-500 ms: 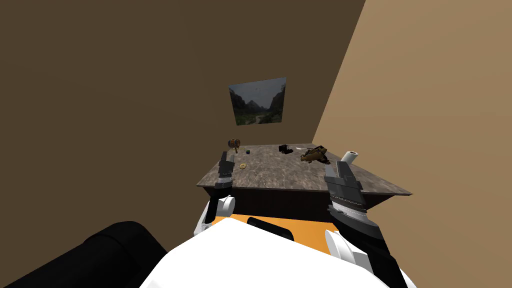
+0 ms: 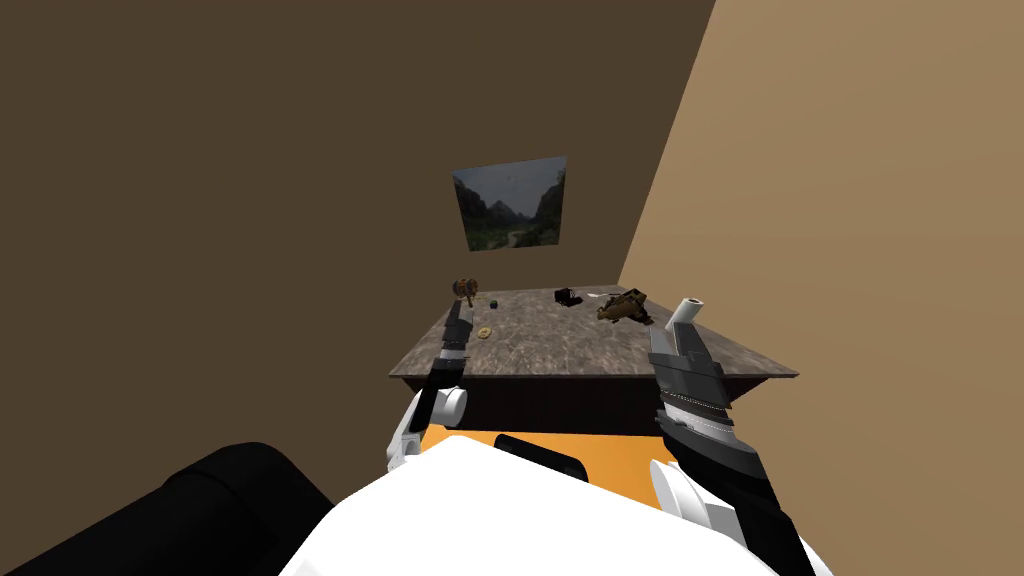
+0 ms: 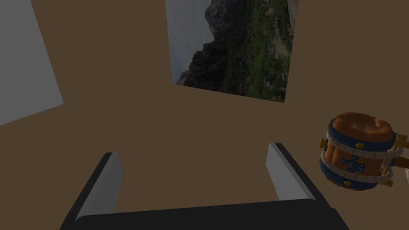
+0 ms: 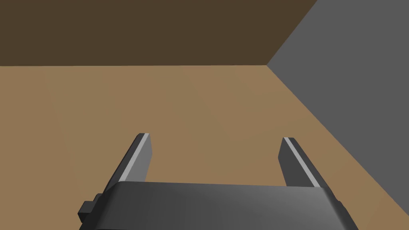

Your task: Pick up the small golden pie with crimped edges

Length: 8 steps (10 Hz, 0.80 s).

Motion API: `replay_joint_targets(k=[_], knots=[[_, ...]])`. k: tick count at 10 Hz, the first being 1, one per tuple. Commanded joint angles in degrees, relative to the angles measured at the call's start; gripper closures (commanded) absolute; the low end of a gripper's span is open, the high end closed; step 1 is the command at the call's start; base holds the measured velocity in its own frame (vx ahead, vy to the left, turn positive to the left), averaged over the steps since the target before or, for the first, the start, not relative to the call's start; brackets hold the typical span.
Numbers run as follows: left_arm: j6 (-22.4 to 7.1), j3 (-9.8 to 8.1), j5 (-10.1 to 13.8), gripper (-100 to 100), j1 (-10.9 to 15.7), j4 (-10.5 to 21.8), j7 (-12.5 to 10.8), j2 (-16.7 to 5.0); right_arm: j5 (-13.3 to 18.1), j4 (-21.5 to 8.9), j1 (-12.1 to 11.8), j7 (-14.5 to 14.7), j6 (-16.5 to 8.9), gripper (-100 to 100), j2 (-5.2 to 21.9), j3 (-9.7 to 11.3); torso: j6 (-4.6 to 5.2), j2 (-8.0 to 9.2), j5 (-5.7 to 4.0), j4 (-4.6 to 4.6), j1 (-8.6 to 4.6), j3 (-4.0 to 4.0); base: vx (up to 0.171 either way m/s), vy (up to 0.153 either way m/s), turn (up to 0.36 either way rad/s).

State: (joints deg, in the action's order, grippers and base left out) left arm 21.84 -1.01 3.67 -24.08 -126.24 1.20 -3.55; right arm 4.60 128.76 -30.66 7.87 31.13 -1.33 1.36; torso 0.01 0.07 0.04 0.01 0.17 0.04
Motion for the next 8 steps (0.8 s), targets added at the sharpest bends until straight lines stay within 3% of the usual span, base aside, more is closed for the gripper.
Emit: replay_joint_targets(k=[1,3,8], knots=[[-2.9,-0.48,0.0,-100,1.0,0.8,-0.5,-1.8,0.0,0.0,0.0,0.0,0.0,0,0.0,0.0,0.0,0.0,0.0,0.0,0.0,0.0,-0.03,0.04,-0.102],[-6.5,-1.17,0.0,-100,2.9,1.9,-1.2,-3.7,0.0,0.0,0.0,0.0,0.0,0,0.0,0.0,0.0,0.06,0.01,0.01,0.02,0.04,-0.043,0.047,-0.113],[-14.3,-2.38,-0.1,-100,6.0,4.1,-2.5,-6.1,0.0,0.0,0.0,0.0,0.0,0,0.0,0.0,-0.02,0.02,0.0,0.01,-0.02,0.02,-0.028,0.033,-0.086]])
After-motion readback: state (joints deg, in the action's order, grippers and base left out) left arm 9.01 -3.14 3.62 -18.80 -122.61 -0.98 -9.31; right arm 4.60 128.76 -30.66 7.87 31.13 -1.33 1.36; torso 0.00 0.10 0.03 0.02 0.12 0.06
